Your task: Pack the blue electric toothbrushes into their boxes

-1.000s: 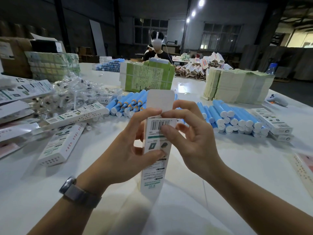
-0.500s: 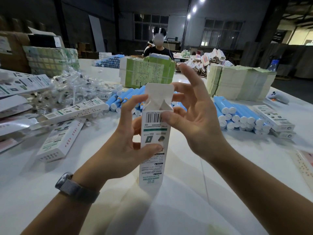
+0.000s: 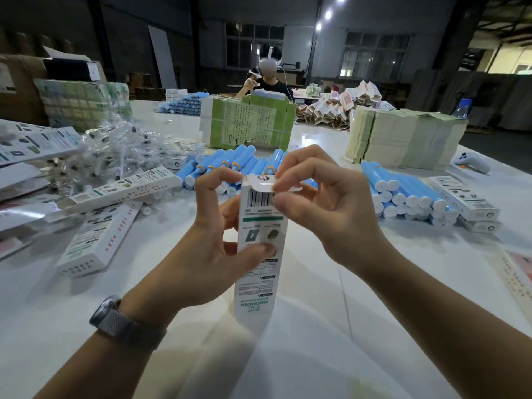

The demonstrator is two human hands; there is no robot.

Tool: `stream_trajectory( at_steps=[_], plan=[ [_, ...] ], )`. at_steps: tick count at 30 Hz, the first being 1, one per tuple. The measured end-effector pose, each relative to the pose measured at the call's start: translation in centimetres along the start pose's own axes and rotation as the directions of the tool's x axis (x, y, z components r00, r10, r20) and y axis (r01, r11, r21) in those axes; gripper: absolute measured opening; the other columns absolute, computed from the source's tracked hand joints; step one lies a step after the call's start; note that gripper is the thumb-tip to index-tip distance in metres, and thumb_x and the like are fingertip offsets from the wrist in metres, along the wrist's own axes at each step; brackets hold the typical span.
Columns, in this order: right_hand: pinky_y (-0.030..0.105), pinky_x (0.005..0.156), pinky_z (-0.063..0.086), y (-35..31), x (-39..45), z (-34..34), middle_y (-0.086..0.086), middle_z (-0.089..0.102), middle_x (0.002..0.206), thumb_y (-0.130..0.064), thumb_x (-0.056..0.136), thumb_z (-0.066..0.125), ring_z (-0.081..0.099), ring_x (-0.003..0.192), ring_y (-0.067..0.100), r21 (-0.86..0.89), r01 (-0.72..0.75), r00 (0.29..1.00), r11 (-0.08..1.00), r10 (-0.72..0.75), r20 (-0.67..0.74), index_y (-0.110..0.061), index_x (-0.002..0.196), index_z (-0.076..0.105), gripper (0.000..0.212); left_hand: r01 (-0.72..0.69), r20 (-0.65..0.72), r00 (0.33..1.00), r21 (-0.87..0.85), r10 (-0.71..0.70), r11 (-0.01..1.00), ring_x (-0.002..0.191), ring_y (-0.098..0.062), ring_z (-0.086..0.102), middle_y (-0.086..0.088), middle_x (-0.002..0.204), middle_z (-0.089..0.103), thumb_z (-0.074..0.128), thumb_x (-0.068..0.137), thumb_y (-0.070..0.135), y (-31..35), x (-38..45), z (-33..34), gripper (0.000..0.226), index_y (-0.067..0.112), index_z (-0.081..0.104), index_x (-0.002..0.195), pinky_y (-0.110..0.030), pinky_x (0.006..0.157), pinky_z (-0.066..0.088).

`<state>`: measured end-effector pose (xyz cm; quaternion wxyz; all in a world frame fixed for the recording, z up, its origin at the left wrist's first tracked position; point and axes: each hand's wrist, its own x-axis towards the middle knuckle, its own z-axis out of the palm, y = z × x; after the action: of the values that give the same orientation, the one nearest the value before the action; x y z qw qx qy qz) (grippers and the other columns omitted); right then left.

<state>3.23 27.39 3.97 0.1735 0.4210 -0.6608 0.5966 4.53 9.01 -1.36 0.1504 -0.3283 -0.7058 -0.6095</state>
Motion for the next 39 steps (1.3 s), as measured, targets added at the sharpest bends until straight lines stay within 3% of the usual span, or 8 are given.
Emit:
stream_trajectory(
  at_steps=[4, 8, 15, 22, 27, 31, 35, 39],
  plan=[
    [0.039, 0.075, 0.054, 0.2, 0.2, 0.3, -0.001, 0.056, 0.094, -0.013, 0.087, 0.069, 0.058, 0.093, 0.013, -0.044, 0.019, 0.999, 0.999, -0.020, -0.026, -0.023, 0.089, 0.068, 0.010, -0.006, 0.025, 1.000, 0.054, 0.005, 0.999, 0.110, -0.031, 0.066, 0.010, 0.119, 0.064, 0.073, 0.081, 0.022, 0.0, 0.0, -0.1, 0.074, 0.057, 0.030, 0.131, -0.047, 0.075, 0.063],
    [0.023, 0.077, 0.050, 0.5, 0.1, 0.7, -0.003, 0.052, 0.101, -0.007, 0.087, 0.068, 0.056, 0.099, 0.008, -0.113, 0.026, 0.999, 0.993, -0.029, -0.018, -0.026, 0.096, 0.066, 0.021, -0.007, 0.016, 1.000, 0.065, 0.006, 0.998, 0.110, -0.025, 0.066, 0.017, 0.113, 0.064, 0.073, 0.079, 0.025, 0.1, 0.1, -0.1, 0.073, 0.058, 0.033, 0.131, -0.046, 0.074, 0.063],
    [0.024, 0.076, 0.049, 0.6, 0.2, 1.4, -0.009, 0.055, 0.097, -0.016, 0.084, 0.072, 0.059, 0.096, 0.010, -0.181, 0.002, 0.996, 0.984, -0.018, -0.086, -0.027, 0.090, 0.067, 0.013, 0.011, 0.006, 1.000, 0.064, -0.011, 0.998, 0.106, -0.027, 0.069, 0.009, 0.114, 0.067, 0.074, 0.076, 0.025, -0.1, 0.1, -0.1, 0.080, 0.061, 0.031, 0.133, -0.046, 0.074, 0.063],
    [0.019, 0.073, 0.047, 0.4, 0.3, 0.7, 0.001, 0.051, 0.096, -0.007, 0.084, 0.065, 0.056, 0.089, 0.006, 0.086, -0.053, 0.999, 0.995, 0.053, 0.001, -0.018, 0.088, 0.066, 0.012, -0.009, 0.035, 0.999, 0.044, 0.008, 0.999, 0.103, -0.031, 0.068, 0.005, 0.110, 0.066, 0.075, 0.077, 0.022, 0.1, 0.2, 0.1, 0.073, 0.059, 0.036, 0.126, -0.045, 0.073, 0.063],
    [0.023, 0.069, 0.051, 0.4, 0.8, 0.2, 0.010, 0.054, 0.094, -0.007, 0.084, 0.068, 0.056, 0.088, 0.026, -0.023, -0.058, 0.998, 0.998, 0.059, 0.023, -0.022, 0.086, 0.068, 0.015, -0.001, 0.036, 0.999, 0.049, -0.001, 0.999, 0.104, -0.027, 0.068, 0.010, 0.110, 0.066, 0.073, 0.078, 0.022, 0.2, 0.2, -0.1, 0.071, 0.059, 0.034, 0.125, -0.046, 0.073, 0.063],
    [0.025, 0.063, 0.051, 0.2, 0.8, 0.9, -0.007, 0.053, 0.086, -0.013, 0.085, 0.070, 0.053, 0.080, 0.014, -0.138, -0.029, 0.998, 0.990, 0.021, -0.063, -0.025, 0.082, 0.067, 0.013, 0.011, 0.025, 1.000, 0.039, -0.012, 0.999, 0.108, -0.026, 0.068, 0.008, 0.115, 0.066, 0.072, 0.076, 0.023, 0.2, 0.2, 0.1, 0.078, 0.064, 0.030, 0.128, -0.046, 0.076, 0.063],
    [0.029, 0.057, 0.048, -0.4, 1.0, 1.1, -0.010, 0.058, 0.077, -0.021, 0.087, 0.065, 0.053, 0.070, 0.018, -0.179, -0.039, 0.996, 0.983, 0.024, -0.085, -0.030, 0.079, 0.063, 0.013, -0.003, 0.046, 0.999, 0.044, 0.001, 0.999, 0.115, -0.021, 0.065, 0.012, 0.120, 0.064, 0.073, 0.077, 0.020, 0.4, 0.2, 0.1, 0.087, 0.065, 0.026, 0.134, -0.041, 0.075, 0.063],
    [0.043, 0.069, 0.052, -0.9, 1.3, 0.2, 0.000, 0.060, 0.094, -0.015, 0.086, 0.066, 0.056, 0.088, 0.031, -0.201, 0.012, 1.000, 0.979, -0.010, 0.008, -0.027, 0.080, 0.062, 0.014, -0.018, 0.061, 0.998, 0.059, 0.015, 0.998, 0.114, -0.025, 0.063, 0.012, 0.120, 0.063, 0.073, 0.079, 0.021, 0.4, 0.0, 0.0, 0.087, 0.066, 0.024, 0.136, -0.043, 0.076, 0.063]
  ],
)
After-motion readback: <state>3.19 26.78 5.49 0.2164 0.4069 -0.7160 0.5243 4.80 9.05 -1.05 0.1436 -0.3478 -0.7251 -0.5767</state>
